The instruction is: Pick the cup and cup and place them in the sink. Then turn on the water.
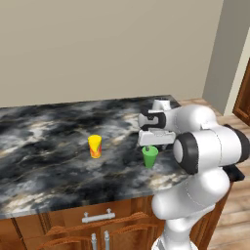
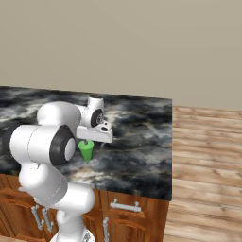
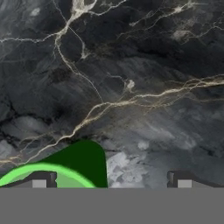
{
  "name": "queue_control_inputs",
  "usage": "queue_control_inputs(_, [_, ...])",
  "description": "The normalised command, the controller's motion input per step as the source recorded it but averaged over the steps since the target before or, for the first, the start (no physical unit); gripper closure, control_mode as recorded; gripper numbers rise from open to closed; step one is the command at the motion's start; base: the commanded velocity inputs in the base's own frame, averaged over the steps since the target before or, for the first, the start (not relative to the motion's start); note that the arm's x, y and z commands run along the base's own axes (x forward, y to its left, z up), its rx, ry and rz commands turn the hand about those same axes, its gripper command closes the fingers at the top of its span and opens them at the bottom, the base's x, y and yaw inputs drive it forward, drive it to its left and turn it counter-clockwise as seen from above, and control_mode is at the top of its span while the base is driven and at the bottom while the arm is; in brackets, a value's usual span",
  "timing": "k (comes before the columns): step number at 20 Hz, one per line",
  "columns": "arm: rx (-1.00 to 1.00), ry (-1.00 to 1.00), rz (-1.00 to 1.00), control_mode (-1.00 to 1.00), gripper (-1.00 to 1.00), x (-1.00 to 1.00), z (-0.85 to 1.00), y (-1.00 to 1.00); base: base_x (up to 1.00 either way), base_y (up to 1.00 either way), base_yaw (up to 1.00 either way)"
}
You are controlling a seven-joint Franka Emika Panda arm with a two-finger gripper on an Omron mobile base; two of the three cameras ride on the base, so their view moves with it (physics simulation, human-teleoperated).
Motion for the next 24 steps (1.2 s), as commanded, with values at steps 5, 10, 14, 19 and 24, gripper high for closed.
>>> queue_control_inputs(5, [0.00, 0.00, 0.00, -1.00, -1.00, 0.00, -0.07, 0.00, 0.00, 0.00, 0.00])
queue_control_inputs(10, [0.00, 0.00, 0.00, -1.00, -1.00, 0.00, -0.10, 0.00, 0.00, 0.00, 0.00])
queue_control_inputs(14, [0.00, 0.00, 0.00, -1.00, -1.00, 0.00, -0.10, 0.00, 0.00, 0.00, 0.00])
queue_control_inputs(19, [0.00, 0.00, 0.00, -1.00, -1.00, 0.00, -0.11, 0.00, 0.00, 0.00, 0.00])
queue_control_inputs(24, [0.00, 0.00, 0.00, -1.00, 1.00, 0.00, -0.07, 0.00, 0.00, 0.00, 0.00])
